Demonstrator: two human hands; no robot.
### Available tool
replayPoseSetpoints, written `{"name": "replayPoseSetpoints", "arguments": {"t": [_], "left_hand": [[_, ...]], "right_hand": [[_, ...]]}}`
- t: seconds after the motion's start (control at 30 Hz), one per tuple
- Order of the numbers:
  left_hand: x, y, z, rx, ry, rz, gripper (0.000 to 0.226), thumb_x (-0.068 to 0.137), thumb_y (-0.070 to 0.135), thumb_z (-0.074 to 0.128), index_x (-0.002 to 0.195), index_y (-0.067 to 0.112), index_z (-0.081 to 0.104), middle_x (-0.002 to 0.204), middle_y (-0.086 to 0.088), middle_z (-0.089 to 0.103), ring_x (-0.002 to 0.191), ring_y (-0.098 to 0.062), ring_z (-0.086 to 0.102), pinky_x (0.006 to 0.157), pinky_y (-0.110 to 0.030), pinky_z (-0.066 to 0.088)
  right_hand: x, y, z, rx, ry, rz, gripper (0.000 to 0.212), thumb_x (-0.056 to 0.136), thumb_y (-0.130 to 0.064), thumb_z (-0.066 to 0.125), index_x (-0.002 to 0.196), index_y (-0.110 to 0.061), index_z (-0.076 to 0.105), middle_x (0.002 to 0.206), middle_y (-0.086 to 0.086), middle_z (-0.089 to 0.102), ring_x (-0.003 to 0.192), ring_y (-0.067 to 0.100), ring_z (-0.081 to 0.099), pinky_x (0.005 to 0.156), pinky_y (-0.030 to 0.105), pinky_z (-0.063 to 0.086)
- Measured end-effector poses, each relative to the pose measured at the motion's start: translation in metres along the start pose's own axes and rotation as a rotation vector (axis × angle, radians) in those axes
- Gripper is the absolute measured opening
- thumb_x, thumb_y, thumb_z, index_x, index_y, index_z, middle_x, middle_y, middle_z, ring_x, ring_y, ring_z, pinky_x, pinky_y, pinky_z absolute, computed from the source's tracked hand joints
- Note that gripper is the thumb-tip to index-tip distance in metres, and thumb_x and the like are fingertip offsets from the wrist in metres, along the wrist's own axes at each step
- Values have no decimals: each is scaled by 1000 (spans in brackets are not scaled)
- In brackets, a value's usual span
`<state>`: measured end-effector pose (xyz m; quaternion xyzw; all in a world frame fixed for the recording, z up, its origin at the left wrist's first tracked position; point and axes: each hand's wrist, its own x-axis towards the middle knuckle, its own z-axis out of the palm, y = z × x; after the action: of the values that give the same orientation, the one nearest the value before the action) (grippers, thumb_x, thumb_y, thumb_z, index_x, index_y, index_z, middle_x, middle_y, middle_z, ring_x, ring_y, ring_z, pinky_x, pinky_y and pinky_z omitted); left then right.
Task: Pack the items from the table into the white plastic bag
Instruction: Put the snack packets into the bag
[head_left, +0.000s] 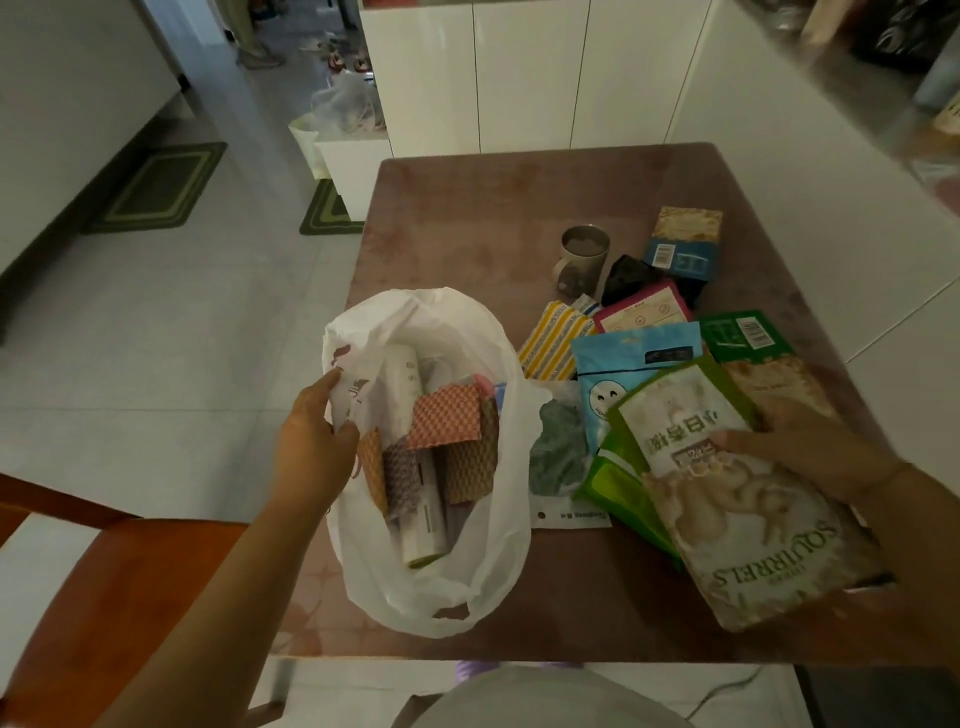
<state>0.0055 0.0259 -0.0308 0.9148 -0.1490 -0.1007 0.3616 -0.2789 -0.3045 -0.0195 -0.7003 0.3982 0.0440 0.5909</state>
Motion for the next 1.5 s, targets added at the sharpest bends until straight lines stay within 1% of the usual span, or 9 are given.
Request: {"name": "replayPoseSetpoints", "arguments": {"t": [0.1,0.23,0.53,0.67,0.77,0.93,1.13,1.37,1.5], "left_hand": [[1,-4,-2,-16,-7,-29,55,89,17,58,139,28,38,112,-10,65,75,-20,66,73,-43,58],[0,-7,-3,-32,-10,-21,55,90,21,57,140,30,36,98,-3,65,66,-8,64,62,-29,55],[-1,-12,-12,-62,15,-8,55,90,18,57,140,31,37,77,11,61,55,0,63,38,-6,42],[-1,-11,-13,-36,15,6,56,90,16,57,140,30,36,77,11,60,56,0,62,37,-5,40],[-1,-11,-12,-40,12,17,56,90,16,57,140,32,36,82,9,62,56,2,62,38,-6,42],[2,-11,-10,-42,6,8,58,90,18,57,141,30,34,91,5,62,65,0,62,49,-13,48],[5,-13,-5,-40,-8,4,57,91,17,56,141,32,35,96,3,62,66,-1,61,47,-12,46],[7,-14,2,-26,-20,-11,57,91,17,56,141,31,34,105,0,63,66,-1,59,44,-9,43],[7,-10,5,-30,-23,-20,58,91,15,56,142,31,33,114,-5,64,70,-8,61,58,-25,53]], "right_hand": [[14,-44,20,239,-3,-94,20,86,-8,61,104,-15,63,96,7,74,77,18,73,59,28,59],[44,-97,78,368,-108,-158,25,87,-8,60,113,-8,61,99,9,73,82,21,72,68,33,60],[88,-122,228,152,-9,-220,32,86,-9,63,118,-4,60,120,17,65,108,30,62,94,45,51],[96,-114,265,-56,74,-247,18,89,-18,55,105,-11,53,100,4,61,98,25,59,77,31,48],[95,-111,277,-121,-53,-295,30,91,-14,49,121,-10,48,101,4,57,104,27,57,77,26,45],[84,-106,265,-284,-353,-352,44,90,-10,56,133,-7,48,130,14,55,121,26,51,105,41,42],[68,-79,165,-225,270,-505,15,89,-13,58,102,-15,64,104,1,64,98,16,59,80,18,48],[54,32,83,-827,215,-35,75,65,-47,79,123,-16,45,123,8,52,108,26,55,88,42,49],[57,54,77,-700,79,41,80,63,-45,81,125,-16,39,126,8,51,109,24,54,87,36,48]]}}
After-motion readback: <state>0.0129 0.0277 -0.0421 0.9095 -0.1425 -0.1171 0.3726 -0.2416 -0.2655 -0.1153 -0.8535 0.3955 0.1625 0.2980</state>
